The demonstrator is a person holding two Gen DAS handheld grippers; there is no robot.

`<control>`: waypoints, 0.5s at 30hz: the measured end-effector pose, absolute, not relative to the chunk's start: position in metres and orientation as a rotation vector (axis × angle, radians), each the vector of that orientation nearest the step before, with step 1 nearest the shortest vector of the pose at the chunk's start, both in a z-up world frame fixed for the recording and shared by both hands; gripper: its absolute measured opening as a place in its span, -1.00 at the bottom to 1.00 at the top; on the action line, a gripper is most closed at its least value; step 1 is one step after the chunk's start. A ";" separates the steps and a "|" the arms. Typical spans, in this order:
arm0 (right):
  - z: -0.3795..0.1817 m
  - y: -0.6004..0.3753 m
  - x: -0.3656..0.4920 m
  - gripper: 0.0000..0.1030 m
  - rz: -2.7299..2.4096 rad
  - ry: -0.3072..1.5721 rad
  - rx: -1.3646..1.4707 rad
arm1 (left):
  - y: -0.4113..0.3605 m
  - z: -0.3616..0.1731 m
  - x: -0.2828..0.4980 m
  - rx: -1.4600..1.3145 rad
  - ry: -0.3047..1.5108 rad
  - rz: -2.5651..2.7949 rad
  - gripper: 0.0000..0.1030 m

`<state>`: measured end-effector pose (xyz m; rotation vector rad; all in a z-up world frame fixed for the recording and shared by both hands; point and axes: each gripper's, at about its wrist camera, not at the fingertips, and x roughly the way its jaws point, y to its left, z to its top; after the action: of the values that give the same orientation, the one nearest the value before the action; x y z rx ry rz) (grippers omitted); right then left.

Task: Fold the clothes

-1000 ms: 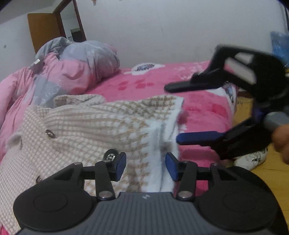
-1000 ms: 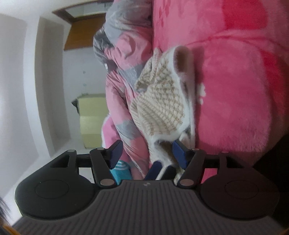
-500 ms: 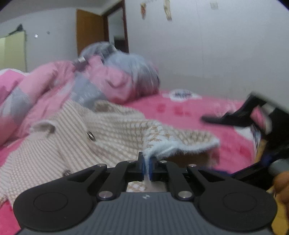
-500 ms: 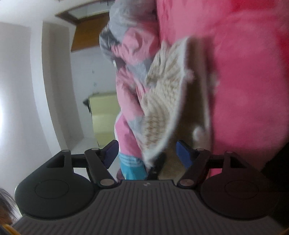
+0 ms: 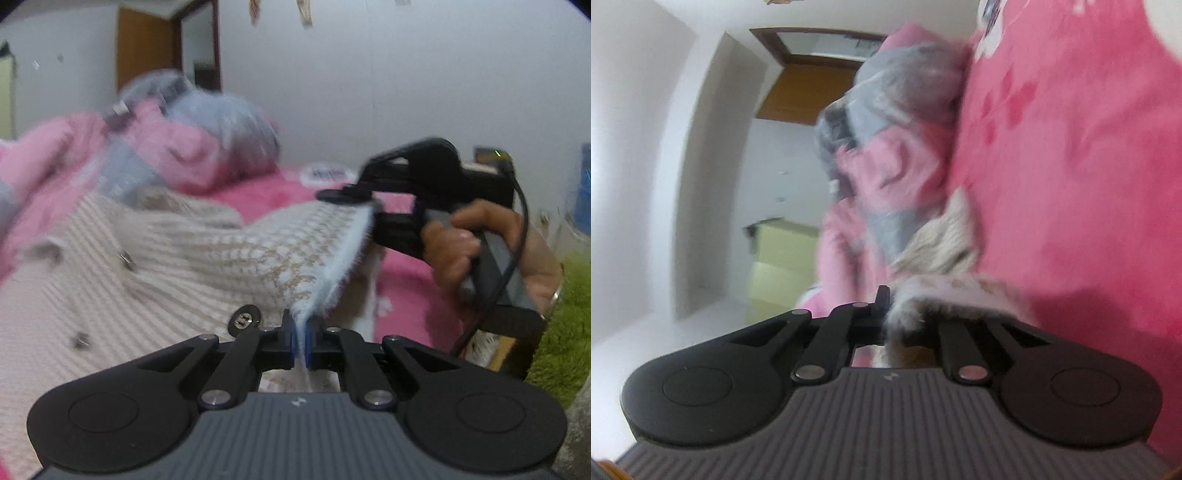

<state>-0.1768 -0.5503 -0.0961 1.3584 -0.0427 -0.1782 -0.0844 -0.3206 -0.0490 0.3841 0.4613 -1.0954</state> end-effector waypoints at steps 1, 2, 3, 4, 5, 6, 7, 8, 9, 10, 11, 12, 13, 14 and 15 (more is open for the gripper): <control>-0.105 -0.556 -0.175 -0.92 -0.209 -0.008 1.375 | -0.328 -0.056 -0.082 0.398 0.491 -1.100 -0.83; -0.113 -0.561 -0.173 -0.91 -0.239 0.028 1.392 | -0.332 -0.061 -0.080 0.407 0.515 -1.107 -0.77; -0.122 -0.566 -0.173 -0.89 -0.267 0.067 1.416 | -0.334 -0.063 -0.079 0.408 0.525 -1.114 -0.73; -0.129 -0.569 -0.176 -0.91 -0.269 0.094 1.446 | -0.330 -0.061 -0.080 0.396 0.517 -1.127 -0.64; -0.132 -0.569 -0.181 -0.82 -0.240 0.085 1.460 | -0.323 -0.057 -0.081 0.377 0.514 -1.149 -0.39; -0.131 -0.567 -0.188 -0.66 -0.224 0.075 1.458 | -0.315 -0.053 -0.082 0.348 0.512 -1.174 -0.16; -0.128 -0.564 -0.197 -0.26 -0.220 0.076 1.442 | -0.307 -0.048 -0.083 0.324 0.504 -1.193 -0.08; -0.124 -0.560 -0.205 -0.01 -0.208 0.074 1.418 | -0.300 -0.044 -0.085 0.309 0.484 -1.200 0.01; -0.118 -0.557 -0.215 0.11 -0.199 0.074 1.397 | -0.292 -0.040 -0.087 0.300 0.459 -1.203 0.02; -0.113 -0.552 -0.227 0.25 -0.203 0.083 1.379 | -0.284 -0.036 -0.089 0.291 0.438 -1.203 0.02; -0.108 -0.547 -0.238 0.35 -0.214 0.097 1.356 | -0.275 -0.033 -0.088 0.281 0.427 -1.198 0.02; -0.103 -0.542 -0.249 0.39 -0.234 0.120 1.325 | -0.267 -0.029 -0.086 0.268 0.420 -1.187 0.02; -0.097 -0.537 -0.260 0.42 -0.255 0.140 1.296 | -0.259 -0.027 -0.081 0.258 0.417 -1.168 0.02; -0.092 -0.532 -0.269 0.43 -0.276 0.156 1.271 | -0.252 -0.026 -0.077 0.251 0.414 -1.143 0.02; -0.086 -0.528 -0.277 0.43 -0.292 0.167 1.242 | -0.245 -0.025 -0.073 0.247 0.414 -1.117 0.02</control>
<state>-0.2770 -0.5278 -0.0860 1.2421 0.1670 -0.2921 -0.0727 -0.2448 -0.0254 0.2473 0.4145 -1.1168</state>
